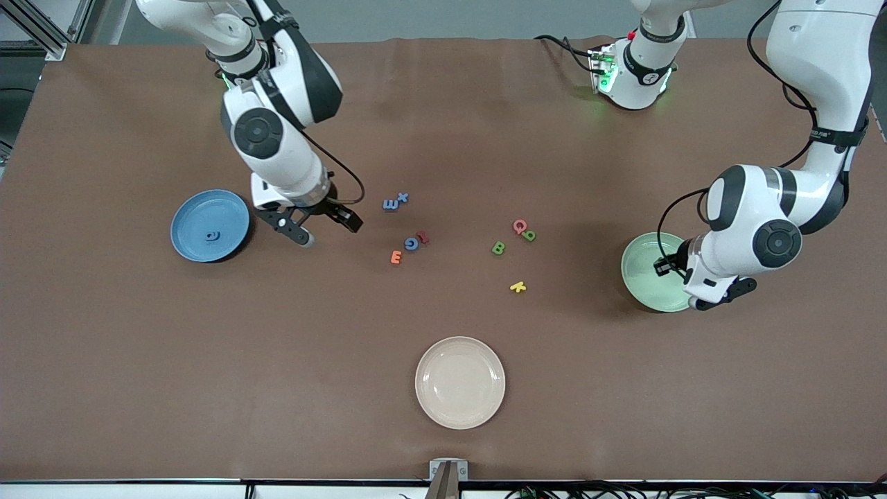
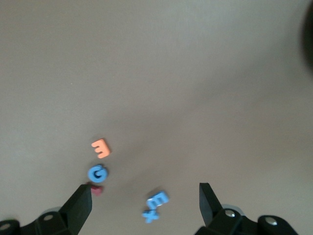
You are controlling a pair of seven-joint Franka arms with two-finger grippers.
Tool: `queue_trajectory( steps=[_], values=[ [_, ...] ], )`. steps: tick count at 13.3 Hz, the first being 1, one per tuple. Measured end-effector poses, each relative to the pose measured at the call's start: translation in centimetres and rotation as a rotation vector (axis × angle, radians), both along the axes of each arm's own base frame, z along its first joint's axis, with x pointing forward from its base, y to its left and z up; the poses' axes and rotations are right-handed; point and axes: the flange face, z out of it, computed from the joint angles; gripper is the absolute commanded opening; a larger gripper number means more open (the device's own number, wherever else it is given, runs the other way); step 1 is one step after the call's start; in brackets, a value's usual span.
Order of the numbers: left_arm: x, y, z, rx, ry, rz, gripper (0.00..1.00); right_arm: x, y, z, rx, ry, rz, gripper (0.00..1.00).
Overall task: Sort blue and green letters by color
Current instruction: 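Place the N with the left gripper while the right gripper reaches the G, then grasp the blue G with the right gripper while the left gripper reaches the q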
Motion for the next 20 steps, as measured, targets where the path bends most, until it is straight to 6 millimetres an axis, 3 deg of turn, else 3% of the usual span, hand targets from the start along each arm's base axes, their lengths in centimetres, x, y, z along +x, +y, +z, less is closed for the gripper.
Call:
queue_trajectory(
  steps=[2, 5, 6, 7, 8, 11, 14, 17, 20],
  values=[
    [-1.5, 0.7, -2.3, -0.018, -0.020, -0.024, 0.05, 0.2, 2.9, -1.6, 0.001, -0.012, -0.082, 1.00],
    [-3.2, 0.9, -4.4, -0.031, -0.027, -0.043, 0.24, 0.1, 6.1, -5.8, 0.018, -0.051, -0.197, 1.00],
    [-3.7, 0.8, -4.8, -0.032, -0.019, -0.045, 0.49, -0.2, 7.0, -7.6, 0.021, -0.058, -0.226, 0.99],
    [-4.0, 0.8, -5.1, -0.032, -0.014, -0.046, 0.83, -0.6, 7.8, -9.5, 0.021, -0.062, -0.246, 0.99],
    [-4.1, 0.7, -5.2, -0.033, -0.013, -0.047, 0.99, -0.9, 8.4, -11.2, 0.018, -0.062, -0.259, 0.98],
    [-3.6, 0.4, -4.6, -0.035, -0.033, -0.051, 1.00, -1.1, 9.2, -13.9, 0.011, -0.059, -0.282, 0.94],
    [-1.9, -1.1, -1.8, -0.041, -0.090, -0.072, 1.00, -1.1, 10.1, -14.7, 0.006, -0.054, -0.324, 0.92],
    [-0.4, -5.8, 1.7, -0.052, -0.123, -0.044, 1.00, -1.8, 10.7, -16.1, -0.010, -0.040, -0.325, 0.89],
    [-1.3, -11.8, 3.3, -0.059, -0.114, 0.044, 1.00, -2.1, 10.8, -17.3, -0.021, -0.031, -0.323, 0.87]
  ],
)
